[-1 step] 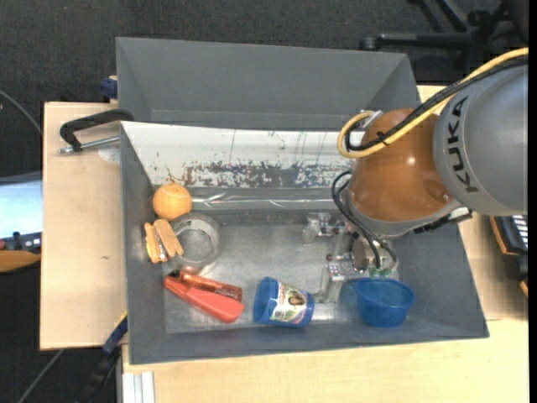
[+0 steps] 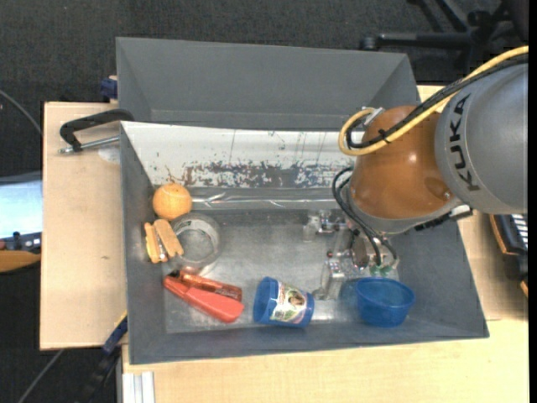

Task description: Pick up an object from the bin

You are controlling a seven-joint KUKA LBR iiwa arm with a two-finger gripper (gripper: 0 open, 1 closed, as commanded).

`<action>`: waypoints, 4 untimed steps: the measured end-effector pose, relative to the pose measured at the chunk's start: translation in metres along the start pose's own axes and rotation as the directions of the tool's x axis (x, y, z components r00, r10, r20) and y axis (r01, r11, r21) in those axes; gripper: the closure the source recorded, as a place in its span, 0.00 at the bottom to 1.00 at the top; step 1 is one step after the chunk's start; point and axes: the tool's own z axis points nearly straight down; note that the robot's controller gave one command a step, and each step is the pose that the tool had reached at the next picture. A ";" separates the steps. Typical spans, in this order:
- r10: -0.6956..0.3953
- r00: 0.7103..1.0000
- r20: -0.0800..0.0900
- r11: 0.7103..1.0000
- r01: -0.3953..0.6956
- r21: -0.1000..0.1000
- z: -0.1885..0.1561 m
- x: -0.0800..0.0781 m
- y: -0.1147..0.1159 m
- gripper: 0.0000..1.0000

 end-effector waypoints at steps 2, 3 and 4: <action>-0.158 0.987 0.010 0.988 0.158 -0.001 0.029 -0.076 0.118 0.00; -0.295 0.955 0.000 0.955 0.295 -0.001 0.030 -0.027 0.149 0.00; -0.346 0.938 0.008 0.938 0.346 -0.001 0.065 -0.062 0.195 0.00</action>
Offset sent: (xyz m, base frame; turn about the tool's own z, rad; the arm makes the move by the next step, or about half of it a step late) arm 0.0732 0.1175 -0.0313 -0.1586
